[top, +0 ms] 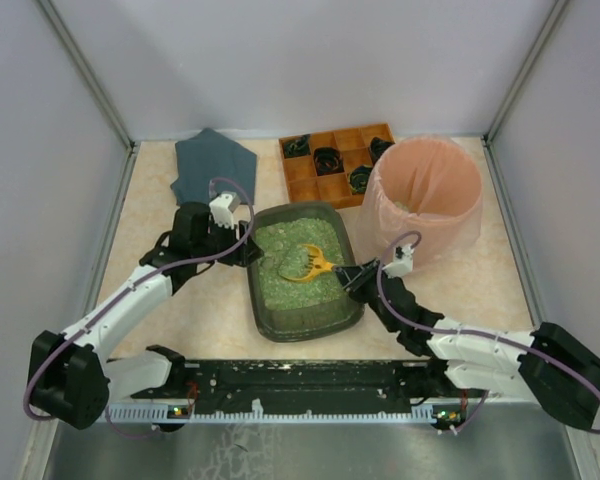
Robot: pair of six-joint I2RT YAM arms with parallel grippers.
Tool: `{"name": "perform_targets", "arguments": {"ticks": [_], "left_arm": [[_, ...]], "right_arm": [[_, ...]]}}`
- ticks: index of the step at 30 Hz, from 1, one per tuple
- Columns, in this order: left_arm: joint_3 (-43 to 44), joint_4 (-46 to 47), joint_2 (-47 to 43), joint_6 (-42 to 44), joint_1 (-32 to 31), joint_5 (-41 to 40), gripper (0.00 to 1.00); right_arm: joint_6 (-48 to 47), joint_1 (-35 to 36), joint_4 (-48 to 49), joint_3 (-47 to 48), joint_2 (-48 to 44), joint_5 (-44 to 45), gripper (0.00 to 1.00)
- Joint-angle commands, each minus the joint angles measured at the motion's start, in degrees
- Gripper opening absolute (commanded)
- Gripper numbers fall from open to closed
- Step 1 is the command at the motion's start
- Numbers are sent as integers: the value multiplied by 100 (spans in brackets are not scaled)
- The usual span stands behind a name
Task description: Clean the litter box
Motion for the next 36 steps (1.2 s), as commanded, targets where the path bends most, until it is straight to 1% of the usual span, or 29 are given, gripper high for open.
{"name": "perform_targets", "arguments": {"ticks": [1, 3, 6, 8, 9, 11, 14, 17, 20, 21, 23, 25, 26, 28, 31, 34, 36], "left_arm": [[-64, 175, -219, 63, 6, -125, 63], [-78, 190, -272, 63, 2, -142, 63], [-107, 222, -355, 57, 8, -161, 63], [-126, 265, -412, 47, 2, -153, 63], [-136, 293, -446, 52, 10, -139, 63], [-177, 362, -524, 63, 5, -95, 63], [-223, 419, -624, 63, 2, -106, 63], [-278, 482, -696, 39, 3, -149, 63], [-302, 525, -728, 44, 4, -134, 63], [-298, 519, -729, 55, 8, -133, 63], [-298, 497, -749, 42, 2, -154, 63], [-325, 512, -770, 46, 3, -157, 63], [-331, 529, -779, 43, 4, -157, 63], [-328, 568, -767, 45, 2, -149, 63], [-298, 515, -755, 56, 2, -192, 63], [-341, 542, -777, 37, 5, -200, 63], [-327, 582, -760, 56, 2, -172, 63]], "right_arm": [[50, -377, 975, -389, -549, -459, 0], [49, -516, 1181, -586, -790, -639, 0], [119, -739, 1233, -797, -1241, -861, 0], [166, -975, 1287, -906, -1439, -1199, 0], [181, -1133, 1355, -939, -1475, -1547, 0], [256, -1479, 1650, -1019, -1470, -2146, 0], [477, -1854, 2022, -1148, -1438, -2622, 0], [461, -1953, 2012, -1063, -1371, -2823, 0], [437, -2089, 2507, -983, -1059, -3335, 0], [573, -2290, 2670, -1066, -1029, -3371, 0], [812, -2471, 2665, -1230, -1082, -3224, 0], [675, -2449, 2536, -1015, -1001, -3487, 0], [566, -2430, 2607, -920, -909, -3691, 0], [643, -2550, 2785, -994, -896, -3743, 0], [808, -2729, 2302, -1115, -1196, -3420, 0], [536, -2697, 2295, -859, -1102, -3855, 0], [675, -2919, 2094, -999, -1276, -3751, 0]]}}
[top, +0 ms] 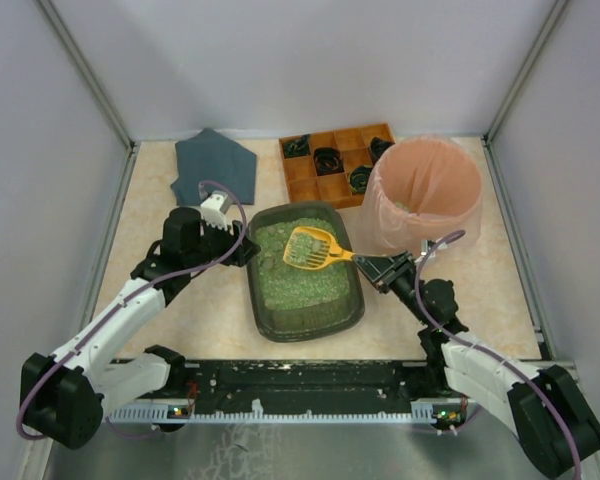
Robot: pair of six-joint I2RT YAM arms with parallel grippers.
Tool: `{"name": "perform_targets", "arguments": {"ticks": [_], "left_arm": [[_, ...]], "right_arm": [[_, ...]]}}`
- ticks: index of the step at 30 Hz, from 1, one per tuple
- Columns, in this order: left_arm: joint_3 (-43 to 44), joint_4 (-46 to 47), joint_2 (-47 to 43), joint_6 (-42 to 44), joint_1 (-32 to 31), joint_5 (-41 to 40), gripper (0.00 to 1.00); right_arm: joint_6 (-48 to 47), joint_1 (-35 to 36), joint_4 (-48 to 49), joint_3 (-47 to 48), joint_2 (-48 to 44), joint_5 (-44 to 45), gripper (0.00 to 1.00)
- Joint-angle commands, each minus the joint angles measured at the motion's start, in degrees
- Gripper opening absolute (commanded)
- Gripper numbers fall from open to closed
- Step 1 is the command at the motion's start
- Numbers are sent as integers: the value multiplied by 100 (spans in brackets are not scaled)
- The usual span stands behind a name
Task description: Clean the litter box
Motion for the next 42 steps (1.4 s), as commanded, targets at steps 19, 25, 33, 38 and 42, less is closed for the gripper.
{"name": "perform_targets", "arguments": {"ticks": [19, 25, 33, 38, 42], "left_arm": [[-66, 139, -117, 59, 2, -78, 65], [-26, 106, -146, 75, 13, -235, 70], [-79, 63, -269, 74, 11, -403, 79], [-106, 138, -319, 54, 11, -488, 84], [-120, 34, -341, 14, 11, -758, 87]], "right_arm": [[-130, -376, 64, 328, -162, -684, 0], [-19, -558, -186, 150, -451, -494, 0], [40, -687, -91, 186, -472, -592, 0], [176, -695, 404, 234, -128, -892, 0], [-62, -477, -469, 588, -547, -797, 0]]}}
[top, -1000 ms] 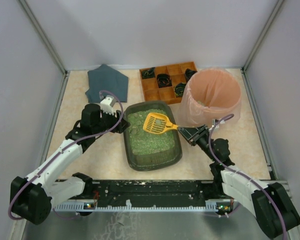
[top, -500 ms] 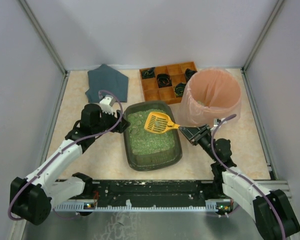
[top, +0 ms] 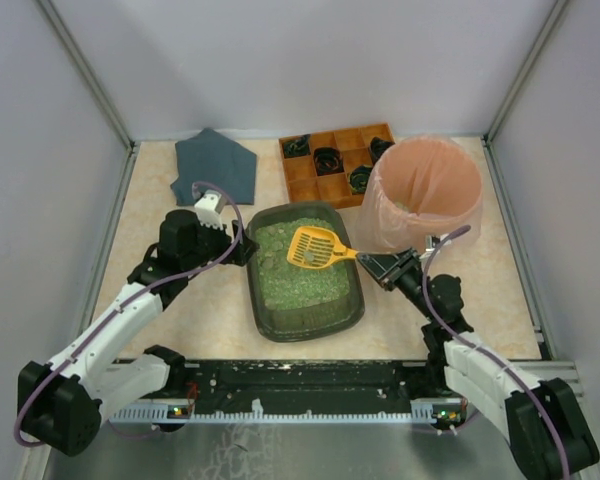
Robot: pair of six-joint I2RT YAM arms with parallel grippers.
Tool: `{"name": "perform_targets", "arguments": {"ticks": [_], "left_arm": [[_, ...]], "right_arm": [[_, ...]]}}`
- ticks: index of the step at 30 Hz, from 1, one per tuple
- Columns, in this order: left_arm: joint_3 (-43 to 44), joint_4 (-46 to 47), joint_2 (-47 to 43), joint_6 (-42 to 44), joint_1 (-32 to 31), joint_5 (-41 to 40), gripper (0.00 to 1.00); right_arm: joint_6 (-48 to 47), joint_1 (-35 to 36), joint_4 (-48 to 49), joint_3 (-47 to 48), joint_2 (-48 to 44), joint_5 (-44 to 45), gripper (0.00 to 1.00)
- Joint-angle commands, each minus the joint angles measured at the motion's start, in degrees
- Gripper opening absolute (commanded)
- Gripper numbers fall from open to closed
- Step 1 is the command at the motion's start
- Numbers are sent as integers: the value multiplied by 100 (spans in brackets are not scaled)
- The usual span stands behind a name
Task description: Clean the litter box
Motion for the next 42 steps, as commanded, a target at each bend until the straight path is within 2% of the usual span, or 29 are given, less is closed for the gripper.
{"name": "perform_targets", "arguments": {"ticks": [1, 6, 12, 22, 28, 36, 42], "left_arm": [[-49, 0, -116, 8, 13, -326, 87], [-37, -5, -117, -14, 30, -425, 90], [-34, 4, -84, -39, 39, -407, 91], [-31, -52, -120, -61, 45, -446, 92], [-51, -69, -153, -70, 45, -457, 92], [-41, -67, -137, -77, 45, -446, 92], [-31, -71, -109, -65, 50, -439, 92]], "right_arm": [[-184, 216, -489, 602, -595, 159, 0], [-263, 455, -1969, 941, -1606, 836, 0], [-183, 479, -2874, 1468, -2102, 997, 0], [-332, 434, -3653, 2993, -1413, 1449, 0], [-679, 129, -4277, 3859, -1253, 2325, 0], [-1702, 5, -5357, 4756, -1526, 4399, 0], [-3031, 2, -6047, 5183, -1413, 5045, 0]]}}
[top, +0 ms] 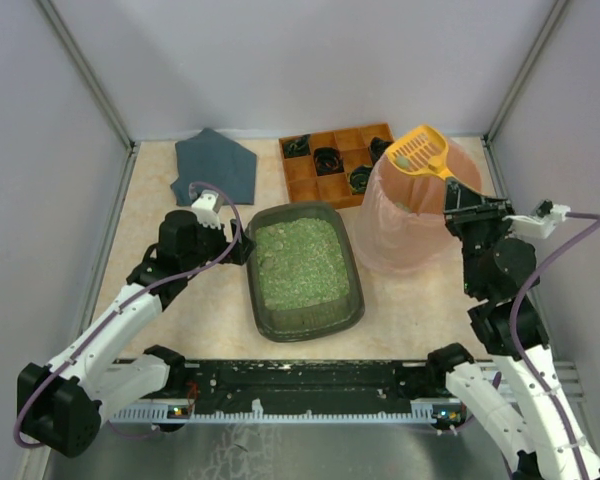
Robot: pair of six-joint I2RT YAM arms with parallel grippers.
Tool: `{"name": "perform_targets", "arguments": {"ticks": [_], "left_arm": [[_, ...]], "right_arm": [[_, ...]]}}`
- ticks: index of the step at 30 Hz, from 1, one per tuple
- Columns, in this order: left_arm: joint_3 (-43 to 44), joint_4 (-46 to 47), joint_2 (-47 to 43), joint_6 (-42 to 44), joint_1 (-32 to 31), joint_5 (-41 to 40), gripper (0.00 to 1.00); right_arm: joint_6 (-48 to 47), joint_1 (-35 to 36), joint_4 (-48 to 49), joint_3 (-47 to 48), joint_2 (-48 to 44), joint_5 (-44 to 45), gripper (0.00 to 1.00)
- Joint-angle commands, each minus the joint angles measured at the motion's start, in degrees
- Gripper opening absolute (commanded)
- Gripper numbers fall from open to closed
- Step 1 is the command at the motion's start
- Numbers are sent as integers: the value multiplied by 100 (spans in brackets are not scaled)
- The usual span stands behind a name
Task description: Clean the litter box
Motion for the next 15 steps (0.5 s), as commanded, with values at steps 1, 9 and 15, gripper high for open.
{"name": "perform_targets", "arguments": {"ticks": [1, 9, 15], "left_arm": [[-30, -3, -53, -19, 34, -22, 92], [15, -28, 12, -12, 33, -31, 91], [24, -38, 33, -3, 46, -22, 91]], "right_arm": [[-1519, -35, -463, 456, 122, 662, 0], [-3850, -35, -630, 852, 390, -206, 0], [-4876, -37, -1091, 1392, 1018, -974, 0]]}}
